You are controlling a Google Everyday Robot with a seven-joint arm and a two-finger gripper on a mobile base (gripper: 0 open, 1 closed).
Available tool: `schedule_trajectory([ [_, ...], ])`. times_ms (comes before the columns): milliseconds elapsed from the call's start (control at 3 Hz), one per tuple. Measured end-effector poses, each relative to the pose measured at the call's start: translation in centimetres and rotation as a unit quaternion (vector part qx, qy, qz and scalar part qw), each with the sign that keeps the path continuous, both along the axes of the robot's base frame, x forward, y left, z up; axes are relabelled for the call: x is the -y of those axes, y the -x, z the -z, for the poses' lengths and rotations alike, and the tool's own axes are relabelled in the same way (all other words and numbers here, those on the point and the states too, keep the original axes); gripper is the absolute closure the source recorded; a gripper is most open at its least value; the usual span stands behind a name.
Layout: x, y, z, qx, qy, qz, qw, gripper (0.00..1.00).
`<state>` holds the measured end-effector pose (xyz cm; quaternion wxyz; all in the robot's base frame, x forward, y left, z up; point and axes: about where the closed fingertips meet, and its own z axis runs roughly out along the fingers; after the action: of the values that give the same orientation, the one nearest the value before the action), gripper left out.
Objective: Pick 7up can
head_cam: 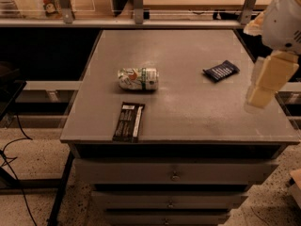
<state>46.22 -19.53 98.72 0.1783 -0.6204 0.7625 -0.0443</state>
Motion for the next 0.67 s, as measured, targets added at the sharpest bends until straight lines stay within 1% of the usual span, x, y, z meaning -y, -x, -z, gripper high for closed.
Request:
schedule_trajectory([
  [333, -2.6, -3.7, -0.3, 0.016, -0.003, -0.022, 0.9996, 0.00],
  [667, -6.0, -7.5, 0.6, 0.018, -0.018, -0.045, 0.9987, 0.00],
])
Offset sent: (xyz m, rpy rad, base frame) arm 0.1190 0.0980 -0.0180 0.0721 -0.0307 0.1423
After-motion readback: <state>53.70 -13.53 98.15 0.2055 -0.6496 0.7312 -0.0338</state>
